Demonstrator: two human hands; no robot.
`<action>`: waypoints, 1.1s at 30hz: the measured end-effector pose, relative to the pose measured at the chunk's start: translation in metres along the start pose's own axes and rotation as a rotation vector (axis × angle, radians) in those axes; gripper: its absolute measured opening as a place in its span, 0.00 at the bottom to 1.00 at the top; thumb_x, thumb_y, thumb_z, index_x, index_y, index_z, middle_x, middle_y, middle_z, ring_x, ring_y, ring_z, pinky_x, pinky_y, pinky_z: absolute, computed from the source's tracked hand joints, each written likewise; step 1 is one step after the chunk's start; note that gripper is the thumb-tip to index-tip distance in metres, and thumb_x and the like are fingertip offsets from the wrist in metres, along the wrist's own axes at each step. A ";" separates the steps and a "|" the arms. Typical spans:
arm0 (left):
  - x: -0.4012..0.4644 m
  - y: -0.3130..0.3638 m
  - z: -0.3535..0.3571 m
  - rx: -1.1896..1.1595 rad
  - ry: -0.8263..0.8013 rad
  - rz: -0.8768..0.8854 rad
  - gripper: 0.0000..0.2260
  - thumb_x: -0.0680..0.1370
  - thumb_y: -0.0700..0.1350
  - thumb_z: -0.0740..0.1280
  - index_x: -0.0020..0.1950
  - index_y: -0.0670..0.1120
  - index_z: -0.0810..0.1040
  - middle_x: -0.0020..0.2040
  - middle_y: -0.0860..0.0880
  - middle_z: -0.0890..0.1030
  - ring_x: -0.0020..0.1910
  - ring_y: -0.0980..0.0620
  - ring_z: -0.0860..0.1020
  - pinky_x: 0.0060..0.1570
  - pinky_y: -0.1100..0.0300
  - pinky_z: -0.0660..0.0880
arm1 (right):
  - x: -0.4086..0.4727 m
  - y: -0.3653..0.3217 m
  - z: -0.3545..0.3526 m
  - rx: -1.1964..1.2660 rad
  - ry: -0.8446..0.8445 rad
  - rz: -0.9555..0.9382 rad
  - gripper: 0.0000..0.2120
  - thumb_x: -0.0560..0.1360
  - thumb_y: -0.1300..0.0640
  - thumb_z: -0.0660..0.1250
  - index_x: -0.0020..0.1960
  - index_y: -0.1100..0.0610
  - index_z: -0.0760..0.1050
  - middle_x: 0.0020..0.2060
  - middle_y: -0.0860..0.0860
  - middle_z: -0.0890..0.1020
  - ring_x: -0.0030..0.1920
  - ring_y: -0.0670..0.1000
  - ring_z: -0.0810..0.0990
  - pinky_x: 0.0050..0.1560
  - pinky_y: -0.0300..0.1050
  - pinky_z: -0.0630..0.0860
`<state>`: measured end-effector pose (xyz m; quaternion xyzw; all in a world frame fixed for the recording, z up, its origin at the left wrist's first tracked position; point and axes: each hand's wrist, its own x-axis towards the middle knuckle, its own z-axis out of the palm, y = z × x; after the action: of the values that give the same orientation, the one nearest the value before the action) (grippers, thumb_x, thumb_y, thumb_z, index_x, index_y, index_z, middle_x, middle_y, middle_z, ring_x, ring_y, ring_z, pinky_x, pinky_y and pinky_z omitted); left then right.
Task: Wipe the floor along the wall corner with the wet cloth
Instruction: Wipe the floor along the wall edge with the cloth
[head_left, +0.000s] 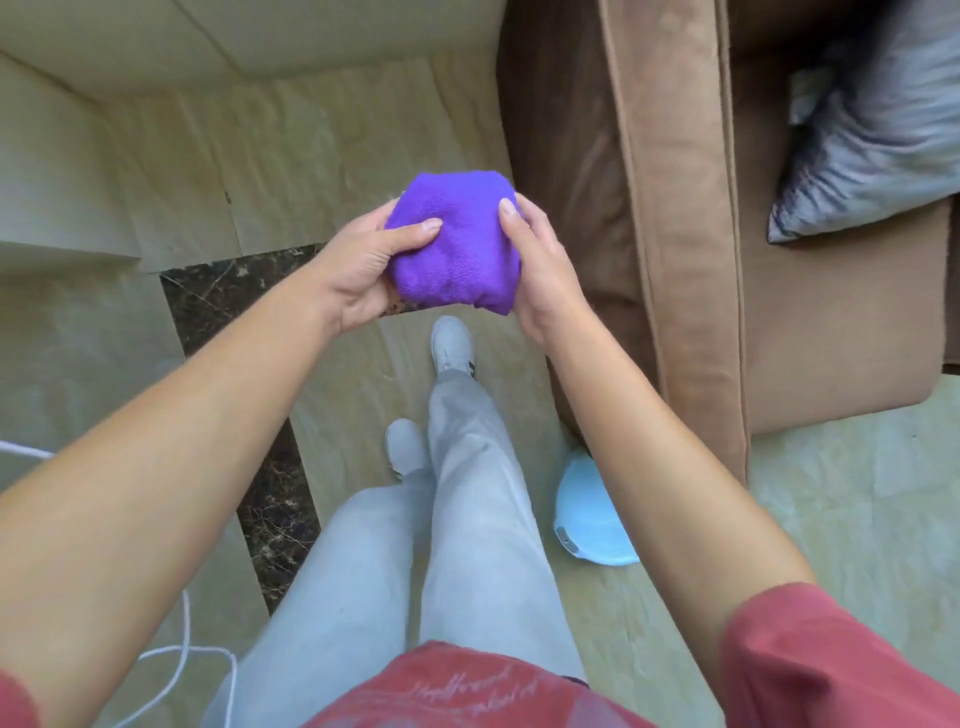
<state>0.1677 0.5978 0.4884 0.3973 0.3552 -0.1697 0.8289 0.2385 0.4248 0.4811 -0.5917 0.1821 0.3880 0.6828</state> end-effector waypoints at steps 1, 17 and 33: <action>0.012 0.012 -0.006 0.006 0.013 -0.006 0.21 0.79 0.38 0.68 0.72 0.43 0.73 0.69 0.43 0.79 0.65 0.46 0.80 0.61 0.51 0.79 | 0.019 -0.008 0.007 0.043 0.031 0.008 0.15 0.80 0.54 0.68 0.65 0.58 0.74 0.63 0.55 0.80 0.62 0.55 0.81 0.67 0.57 0.76; 0.141 0.152 -0.078 0.150 0.314 0.081 0.15 0.82 0.41 0.66 0.68 0.47 0.75 0.52 0.54 0.83 0.45 0.58 0.83 0.47 0.58 0.81 | 0.220 -0.109 0.108 -0.135 0.091 -0.077 0.15 0.65 0.75 0.63 0.38 0.55 0.74 0.40 0.53 0.79 0.39 0.53 0.77 0.34 0.40 0.71; 0.404 0.120 -0.229 0.828 0.341 0.129 0.14 0.81 0.40 0.66 0.66 0.39 0.77 0.59 0.43 0.83 0.58 0.44 0.81 0.64 0.51 0.76 | 0.475 -0.014 0.117 -0.655 0.157 -0.185 0.19 0.67 0.75 0.64 0.38 0.50 0.70 0.35 0.49 0.75 0.33 0.47 0.72 0.29 0.39 0.66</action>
<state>0.4102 0.8515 0.1620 0.7389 0.3635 -0.1776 0.5388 0.5241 0.6853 0.1817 -0.8214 0.0455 0.3156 0.4729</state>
